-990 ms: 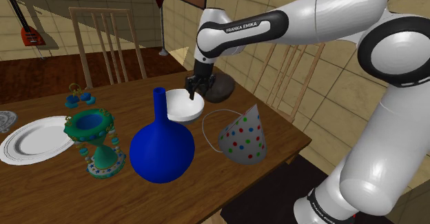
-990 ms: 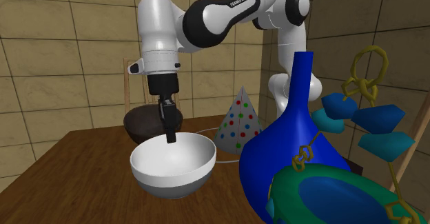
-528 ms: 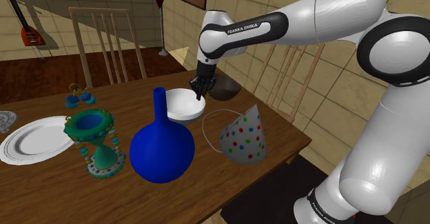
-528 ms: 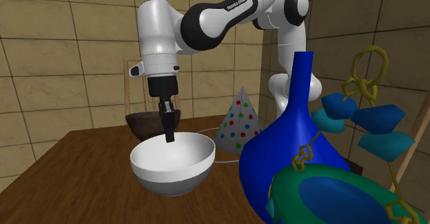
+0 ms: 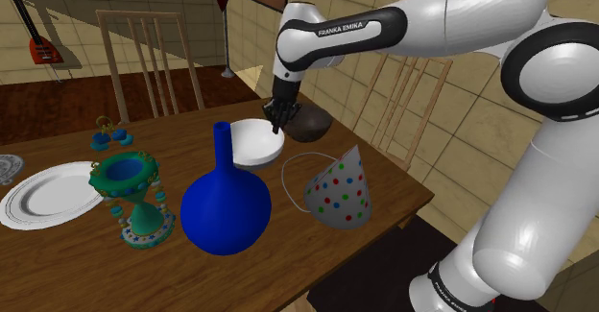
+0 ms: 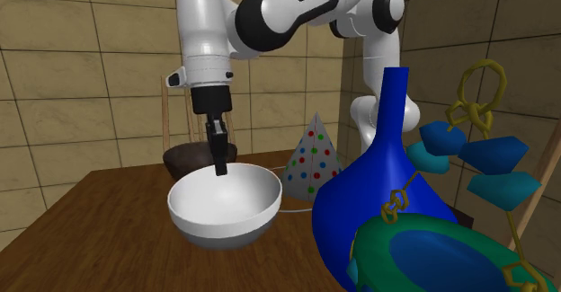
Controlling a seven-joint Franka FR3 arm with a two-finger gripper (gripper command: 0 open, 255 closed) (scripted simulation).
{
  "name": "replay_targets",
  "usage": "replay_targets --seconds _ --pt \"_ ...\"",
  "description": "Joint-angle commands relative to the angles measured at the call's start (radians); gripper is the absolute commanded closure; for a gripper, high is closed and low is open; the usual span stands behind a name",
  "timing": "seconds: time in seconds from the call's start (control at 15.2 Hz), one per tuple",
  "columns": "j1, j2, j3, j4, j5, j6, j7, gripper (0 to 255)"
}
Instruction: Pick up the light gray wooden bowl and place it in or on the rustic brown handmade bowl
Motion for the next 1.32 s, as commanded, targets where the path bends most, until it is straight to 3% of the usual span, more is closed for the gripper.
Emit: replay_targets --seconds 0.0,1.25 --pt "-0.001 -0.008 0.000 0.016 0.000 -0.024 0.002 255" --pt "-0.003 -0.031 -0.001 0.242 -0.005 -0.271 0.029 255"
